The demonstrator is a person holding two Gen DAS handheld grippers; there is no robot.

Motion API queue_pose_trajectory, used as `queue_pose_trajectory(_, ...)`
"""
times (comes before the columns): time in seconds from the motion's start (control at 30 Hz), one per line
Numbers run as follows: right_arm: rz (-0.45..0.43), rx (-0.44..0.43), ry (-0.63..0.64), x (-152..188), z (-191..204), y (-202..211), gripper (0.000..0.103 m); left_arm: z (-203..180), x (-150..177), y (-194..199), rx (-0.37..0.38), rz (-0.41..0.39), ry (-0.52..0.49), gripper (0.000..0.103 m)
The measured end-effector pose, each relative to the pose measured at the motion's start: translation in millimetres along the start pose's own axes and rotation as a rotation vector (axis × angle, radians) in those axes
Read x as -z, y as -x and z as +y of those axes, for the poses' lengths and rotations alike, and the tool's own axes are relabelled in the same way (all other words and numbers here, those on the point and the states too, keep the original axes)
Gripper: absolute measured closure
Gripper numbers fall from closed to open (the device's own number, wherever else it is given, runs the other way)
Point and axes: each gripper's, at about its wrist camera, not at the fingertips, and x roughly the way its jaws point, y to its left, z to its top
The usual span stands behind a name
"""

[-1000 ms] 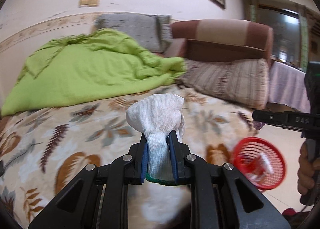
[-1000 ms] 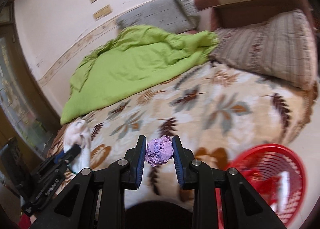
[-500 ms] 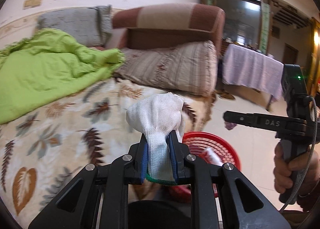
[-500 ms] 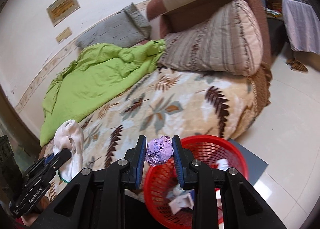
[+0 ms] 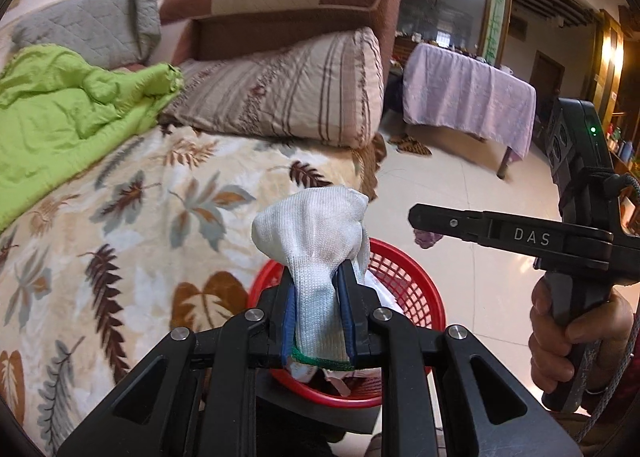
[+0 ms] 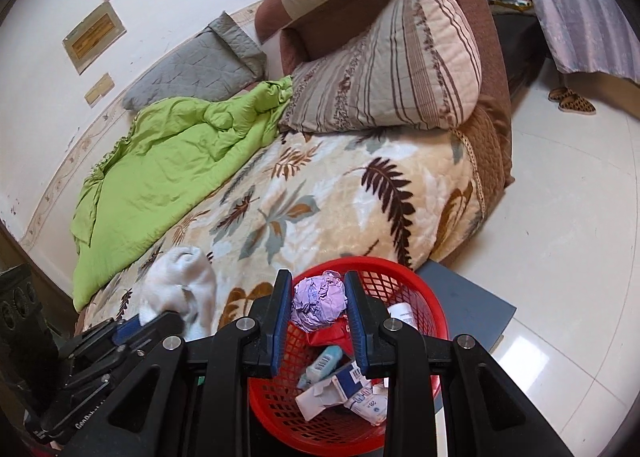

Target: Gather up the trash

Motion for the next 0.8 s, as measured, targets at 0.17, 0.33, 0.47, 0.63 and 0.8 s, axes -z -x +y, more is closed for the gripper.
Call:
queue_pose_trajectory(0.17,0.023,0.012,-0.020,2.1,-7.5,-6.0,0.060,2.6,-0.1,-6.4,0.010,0.026,0.012,0.080)
queue_pose_trajectory(0.33,0.013,0.039,-0.008,0.5,-7.0,-1.7,0.051,2.4,-0.6,-2.9,0.021,0.016,0.012,0.066)
queue_pose_trajectory(0.47,-0.001,0.074,-0.004,-1.5,-2.8,5.2,0.043,1.7,-1.1,4.6,0.013,-0.001,0.008,0.056)
queue_pose_trajectory(0.63,-0.033,0.146,0.018,-2.8,5.7,17.1,0.027,11.5,1.7,31.7,-0.032,-0.060,0.037,0.037)
queue_pose_trajectory(0.8,-0.068,0.341,0.099,5.2,26.9,24.0,0.010,30.6,10.2,69.9,-0.115,-0.135,0.069,0.015)
